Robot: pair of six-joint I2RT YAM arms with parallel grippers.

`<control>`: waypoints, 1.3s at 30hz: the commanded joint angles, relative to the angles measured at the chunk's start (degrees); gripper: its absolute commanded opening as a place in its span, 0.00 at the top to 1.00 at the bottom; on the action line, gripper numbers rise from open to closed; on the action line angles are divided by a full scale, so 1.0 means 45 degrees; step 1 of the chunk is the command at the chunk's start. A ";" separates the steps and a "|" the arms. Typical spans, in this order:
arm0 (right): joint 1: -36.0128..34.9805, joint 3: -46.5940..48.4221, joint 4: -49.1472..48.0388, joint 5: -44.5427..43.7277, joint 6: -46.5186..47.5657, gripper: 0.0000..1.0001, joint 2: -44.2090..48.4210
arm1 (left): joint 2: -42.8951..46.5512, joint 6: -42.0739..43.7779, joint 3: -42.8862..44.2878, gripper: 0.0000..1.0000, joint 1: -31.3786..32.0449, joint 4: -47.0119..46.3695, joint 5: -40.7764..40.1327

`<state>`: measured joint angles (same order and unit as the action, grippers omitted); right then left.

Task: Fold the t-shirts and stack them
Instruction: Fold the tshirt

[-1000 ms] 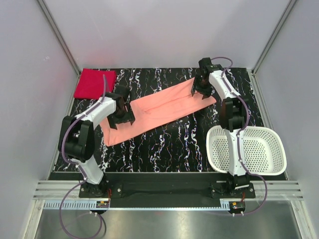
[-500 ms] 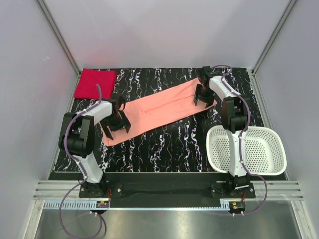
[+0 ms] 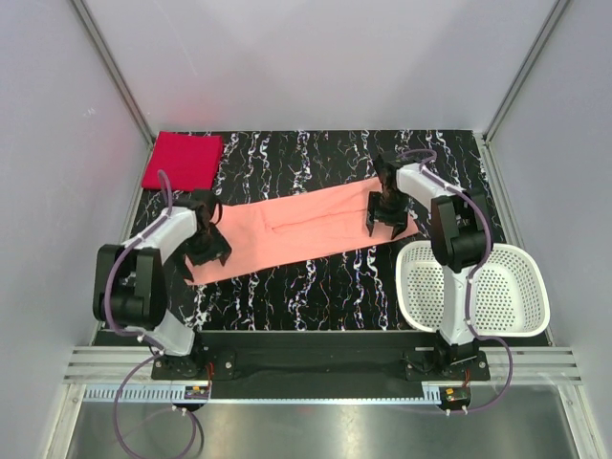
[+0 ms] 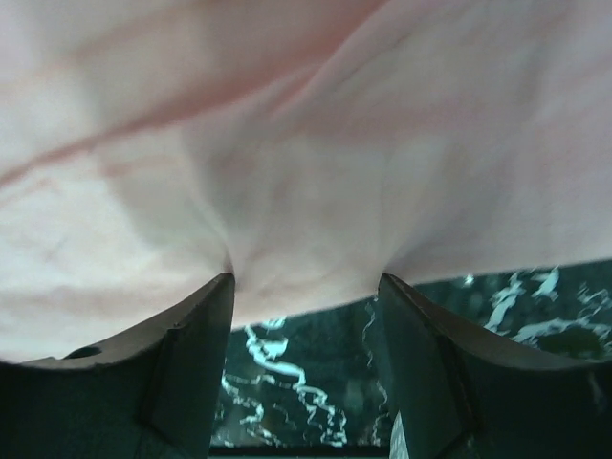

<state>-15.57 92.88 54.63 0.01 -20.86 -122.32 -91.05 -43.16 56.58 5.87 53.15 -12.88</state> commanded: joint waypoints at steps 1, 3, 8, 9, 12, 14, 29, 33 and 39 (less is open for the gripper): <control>-0.0600 -0.0094 0.0301 0.0292 0.0649 0.29 0.1556 | 0.2065 -0.0311 0.0706 0.01 0.0043 0.1410 -0.2270; -0.0855 0.0257 0.0321 -0.0388 0.1333 0.22 0.2083 | 0.2477 -0.0371 0.1760 0.01 0.0413 0.2075 -0.3228; -0.1654 0.1369 0.0047 -0.0530 0.2096 0.08 0.2067 | 0.2128 -0.0896 0.3656 0.01 0.0902 0.2313 -0.1380; -0.1831 0.1623 0.0047 -0.0568 0.2213 0.08 0.1776 | 0.1991 -0.1111 0.3755 0.01 0.0961 0.2079 -0.0892; -0.2396 0.2775 -0.0012 -0.0472 0.2797 0.07 0.0918 | 0.1562 -0.2379 0.3522 0.01 0.1156 0.1066 0.0459; -0.2496 0.3612 0.0028 -0.0062 0.2994 0.08 0.0447 | 0.1075 -0.3414 0.3502 0.01 0.1332 0.0653 0.0908; -0.3239 0.0846 -0.4951 0.0875 0.8654 0.11 0.0930 | -0.3692 -0.4804 0.7834 0.01 0.1997 0.3206 -0.0026; -0.3239 0.1097 -0.4622 0.1035 0.9733 0.11 0.0524 | -0.4434 -0.5155 0.8713 0.01 0.1977 0.4671 -0.0885; -0.3239 0.1410 -0.4797 0.0993 1.0065 0.11 0.0054 | -0.4690 -0.5721 0.8523 0.01 0.1997 0.5340 -0.0868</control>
<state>-29.89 96.95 35.75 3.84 20.95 -123.37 -112.68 -66.48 94.48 14.94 73.47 -14.87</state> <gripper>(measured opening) 0.892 0.987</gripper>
